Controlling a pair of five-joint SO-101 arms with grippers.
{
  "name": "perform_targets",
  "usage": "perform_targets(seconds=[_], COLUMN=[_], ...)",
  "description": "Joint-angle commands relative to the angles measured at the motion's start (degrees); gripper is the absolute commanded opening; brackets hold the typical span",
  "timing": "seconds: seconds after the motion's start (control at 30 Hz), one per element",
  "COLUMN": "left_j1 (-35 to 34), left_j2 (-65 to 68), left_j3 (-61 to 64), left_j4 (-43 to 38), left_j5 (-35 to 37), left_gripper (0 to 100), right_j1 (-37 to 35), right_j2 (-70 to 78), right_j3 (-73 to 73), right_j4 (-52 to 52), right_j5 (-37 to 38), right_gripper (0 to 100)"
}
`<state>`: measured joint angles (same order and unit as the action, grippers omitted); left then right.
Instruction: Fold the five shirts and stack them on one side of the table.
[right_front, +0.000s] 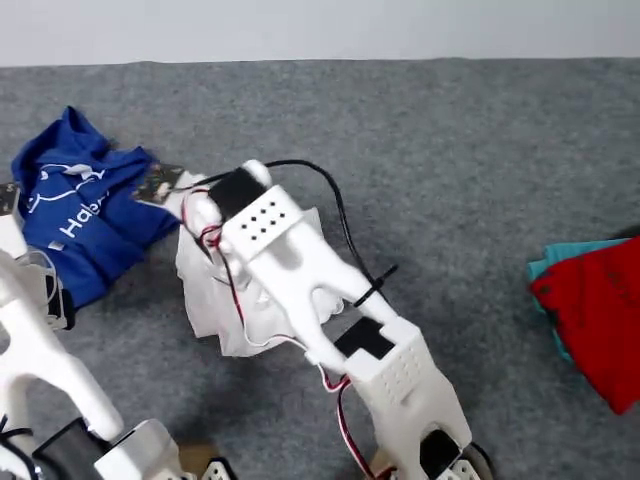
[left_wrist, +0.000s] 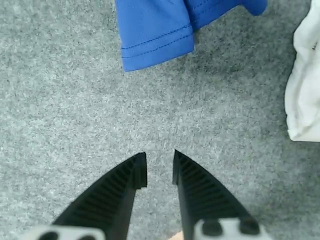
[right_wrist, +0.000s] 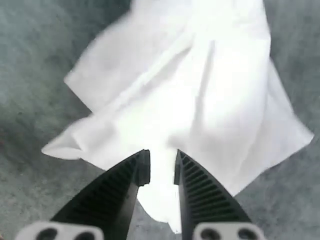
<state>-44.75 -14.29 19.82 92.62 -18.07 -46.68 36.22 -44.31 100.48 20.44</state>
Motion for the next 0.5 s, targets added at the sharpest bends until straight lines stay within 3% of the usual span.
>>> perform_targets(seconds=[0.0, 0.23, 0.37, 0.47], left_j1=[-0.09, 0.09, 0.00, 0.00], left_j2=[-1.76, -1.76, -1.76, -1.76], left_j3=[-0.22, -0.22, -0.22, -0.13], left_j4=[-0.70, -0.70, -0.35, -0.35], left_j5=[-0.09, -0.09, -0.09, -0.09], left_gripper=[9, 9, 9, 9], right_j1=[-1.19, -9.45, -10.51, -9.98], right_j2=[-2.59, 5.93, 6.81, 3.74], right_j3=[1.41, 1.58, 1.49, -1.93], right_j4=[1.01, -7.96, -14.02, -12.26], right_j5=[0.18, 0.18, 0.18, 0.26], right_gripper=[4.8, 4.2, 4.1, 4.3])
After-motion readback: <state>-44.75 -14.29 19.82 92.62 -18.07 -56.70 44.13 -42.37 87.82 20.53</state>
